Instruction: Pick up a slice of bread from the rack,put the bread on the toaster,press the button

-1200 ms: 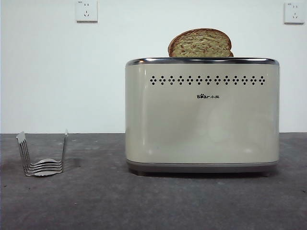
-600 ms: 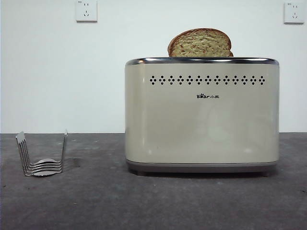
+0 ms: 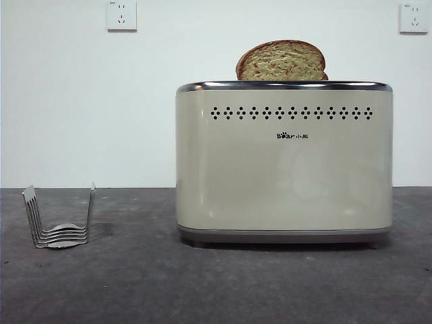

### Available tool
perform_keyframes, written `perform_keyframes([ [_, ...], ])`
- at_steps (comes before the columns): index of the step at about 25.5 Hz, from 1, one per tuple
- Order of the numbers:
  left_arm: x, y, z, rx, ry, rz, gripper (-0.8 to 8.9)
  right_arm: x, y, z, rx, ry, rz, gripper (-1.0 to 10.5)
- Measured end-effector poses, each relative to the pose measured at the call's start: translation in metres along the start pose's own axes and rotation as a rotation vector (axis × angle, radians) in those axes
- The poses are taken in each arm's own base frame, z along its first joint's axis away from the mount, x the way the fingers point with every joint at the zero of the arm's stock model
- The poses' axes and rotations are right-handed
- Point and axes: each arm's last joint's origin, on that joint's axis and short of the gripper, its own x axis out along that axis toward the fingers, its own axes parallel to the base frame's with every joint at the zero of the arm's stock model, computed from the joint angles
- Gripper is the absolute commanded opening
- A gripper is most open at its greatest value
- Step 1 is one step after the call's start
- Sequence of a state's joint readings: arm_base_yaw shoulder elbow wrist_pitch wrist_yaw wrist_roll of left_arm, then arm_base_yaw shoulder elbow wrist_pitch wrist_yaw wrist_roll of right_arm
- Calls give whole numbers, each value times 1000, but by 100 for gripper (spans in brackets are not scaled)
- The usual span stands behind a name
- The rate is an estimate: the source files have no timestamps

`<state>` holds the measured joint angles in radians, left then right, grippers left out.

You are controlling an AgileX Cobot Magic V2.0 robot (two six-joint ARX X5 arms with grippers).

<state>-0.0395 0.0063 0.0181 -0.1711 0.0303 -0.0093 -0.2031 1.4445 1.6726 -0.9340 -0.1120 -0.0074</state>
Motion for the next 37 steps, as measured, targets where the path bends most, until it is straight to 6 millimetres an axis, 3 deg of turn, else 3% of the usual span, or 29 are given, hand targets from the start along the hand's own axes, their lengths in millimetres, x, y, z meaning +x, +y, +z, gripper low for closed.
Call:
perform_keyframes([
  [12,2,0,-3,-3,40,-2,-3,1,0,1,-1,-14,-13,0],
  [15,3,0,-4,-4,54,-2,-3,-6,0,-14,-7,-74,-26,0],
  [17,3,0,-4,-4,57,-2,-3,-18,2,-39,-22,-224,-28,0],
  [20,3,0,-4,-4,59,-2,-3,-33,7,-97,-57,-489,-33,0],
  [22,3,0,-4,-4,60,-2,-3,-31,12,-148,-81,-554,-68,1],
  [27,4,0,-4,-4,60,-2,-3,-13,15,-228,-154,-604,-79,1],
  [33,4,0,-4,-4,60,-2,-3,9,12,-290,-159,-642,-28,1],
  [37,4,0,-4,-4,60,-2,-3,18,11,-308,-152,-638,5,1],
])
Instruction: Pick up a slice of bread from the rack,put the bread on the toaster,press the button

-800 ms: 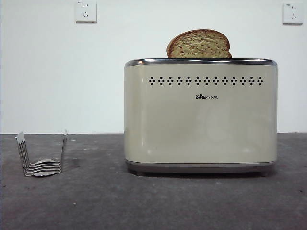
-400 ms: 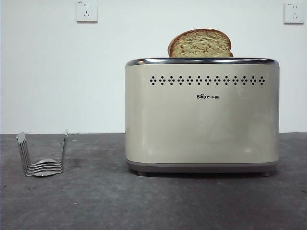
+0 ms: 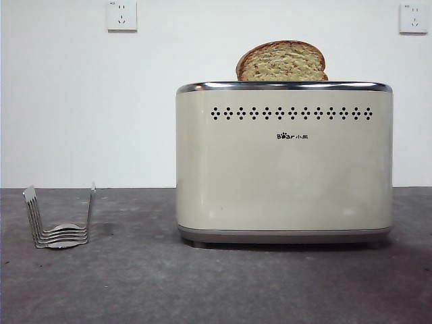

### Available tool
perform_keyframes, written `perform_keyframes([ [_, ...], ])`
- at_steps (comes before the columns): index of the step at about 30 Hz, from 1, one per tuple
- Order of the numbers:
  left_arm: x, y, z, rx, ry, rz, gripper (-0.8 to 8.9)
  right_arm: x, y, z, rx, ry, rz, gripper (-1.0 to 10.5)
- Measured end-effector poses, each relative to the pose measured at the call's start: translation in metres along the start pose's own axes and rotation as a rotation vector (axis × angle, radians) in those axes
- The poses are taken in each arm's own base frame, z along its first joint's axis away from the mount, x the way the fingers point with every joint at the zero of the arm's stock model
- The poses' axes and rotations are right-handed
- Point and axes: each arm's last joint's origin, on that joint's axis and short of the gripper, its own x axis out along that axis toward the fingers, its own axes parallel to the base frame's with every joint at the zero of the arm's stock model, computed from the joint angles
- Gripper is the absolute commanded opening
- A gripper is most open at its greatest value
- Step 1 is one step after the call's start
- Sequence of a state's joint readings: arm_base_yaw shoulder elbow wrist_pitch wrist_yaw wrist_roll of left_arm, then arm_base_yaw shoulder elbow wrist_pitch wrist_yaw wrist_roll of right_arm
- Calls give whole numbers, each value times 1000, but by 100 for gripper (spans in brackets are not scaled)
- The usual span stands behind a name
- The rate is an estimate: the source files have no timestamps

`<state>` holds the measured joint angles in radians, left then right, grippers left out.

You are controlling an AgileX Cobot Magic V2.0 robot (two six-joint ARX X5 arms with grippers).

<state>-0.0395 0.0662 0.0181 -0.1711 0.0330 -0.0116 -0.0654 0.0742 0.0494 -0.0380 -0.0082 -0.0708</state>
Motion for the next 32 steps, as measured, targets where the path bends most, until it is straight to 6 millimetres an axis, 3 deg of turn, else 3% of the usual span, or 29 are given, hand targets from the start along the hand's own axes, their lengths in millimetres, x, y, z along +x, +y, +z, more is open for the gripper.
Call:
perform_keyframes([
  [3,0,0,0,0,0,0,-3,-1,0,-5,4,-10,-1,1],
  [9,0,0,0,0,0,0,-3,-3,0,-19,4,130,-26,1],
  [32,0,0,0,0,6,0,-3,-3,1,-19,5,121,-15,1],
])
